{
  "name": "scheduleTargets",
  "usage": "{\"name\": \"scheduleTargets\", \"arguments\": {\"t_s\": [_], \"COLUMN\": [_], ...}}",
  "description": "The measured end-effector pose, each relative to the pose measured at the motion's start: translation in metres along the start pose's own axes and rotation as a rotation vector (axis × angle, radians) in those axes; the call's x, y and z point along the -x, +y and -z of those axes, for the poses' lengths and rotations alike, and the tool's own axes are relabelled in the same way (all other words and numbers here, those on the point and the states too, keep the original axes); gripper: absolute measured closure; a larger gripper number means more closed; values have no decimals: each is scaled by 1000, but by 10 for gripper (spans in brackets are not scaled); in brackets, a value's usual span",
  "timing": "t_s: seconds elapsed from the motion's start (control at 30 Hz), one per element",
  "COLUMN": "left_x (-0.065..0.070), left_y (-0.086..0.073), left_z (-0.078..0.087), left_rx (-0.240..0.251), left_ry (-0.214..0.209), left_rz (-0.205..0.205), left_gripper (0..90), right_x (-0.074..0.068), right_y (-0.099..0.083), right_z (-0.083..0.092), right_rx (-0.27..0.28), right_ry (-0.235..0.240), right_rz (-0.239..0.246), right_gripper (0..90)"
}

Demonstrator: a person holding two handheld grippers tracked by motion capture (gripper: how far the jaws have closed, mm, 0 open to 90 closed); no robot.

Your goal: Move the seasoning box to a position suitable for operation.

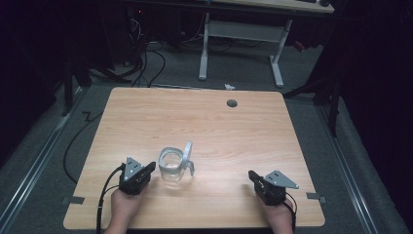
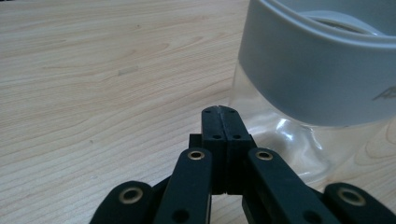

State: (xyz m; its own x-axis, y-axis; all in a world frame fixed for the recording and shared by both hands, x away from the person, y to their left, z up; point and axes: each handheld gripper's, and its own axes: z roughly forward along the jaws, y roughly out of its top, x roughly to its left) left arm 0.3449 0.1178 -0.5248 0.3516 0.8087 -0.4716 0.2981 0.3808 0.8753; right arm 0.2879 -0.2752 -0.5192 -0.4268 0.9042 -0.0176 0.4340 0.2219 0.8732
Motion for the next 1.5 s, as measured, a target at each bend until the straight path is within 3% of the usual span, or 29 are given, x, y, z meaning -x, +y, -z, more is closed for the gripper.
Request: {"name": "scheduleTargets", "arguments": {"t_s": [0.27, 0.53, 0.77, 0.9, 1.07, 1.5], "left_x": [5, 11, 19, 27, 41, 70], "left_y": [-3, -7, -13, -16, -22, -37], "left_z": [1, 4, 13, 16, 18, 11], "left_rx": [-10, -14, -36, -44, -56, -98], "left_ry": [-20, -34, -56, -81, -124, -206], "left_rz": [-11, -15, -20, -21, -38, -47], "left_gripper": [900, 900, 900, 900, 900, 892], "right_x": [-1, 1, 1, -3, -7, -3], "right_y": [-1, -2, 1, 3, 4, 2], "right_z": [0, -2, -3, -3, -5, -2], "right_rx": [3, -6, -10, -24, -42, -14], "right_ry": [-4, -14, -28, -44, -32, -16], "right_rz": [19, -36, -43, -10, -2, -27], "right_gripper": [892, 880, 880, 880, 879, 833]}}
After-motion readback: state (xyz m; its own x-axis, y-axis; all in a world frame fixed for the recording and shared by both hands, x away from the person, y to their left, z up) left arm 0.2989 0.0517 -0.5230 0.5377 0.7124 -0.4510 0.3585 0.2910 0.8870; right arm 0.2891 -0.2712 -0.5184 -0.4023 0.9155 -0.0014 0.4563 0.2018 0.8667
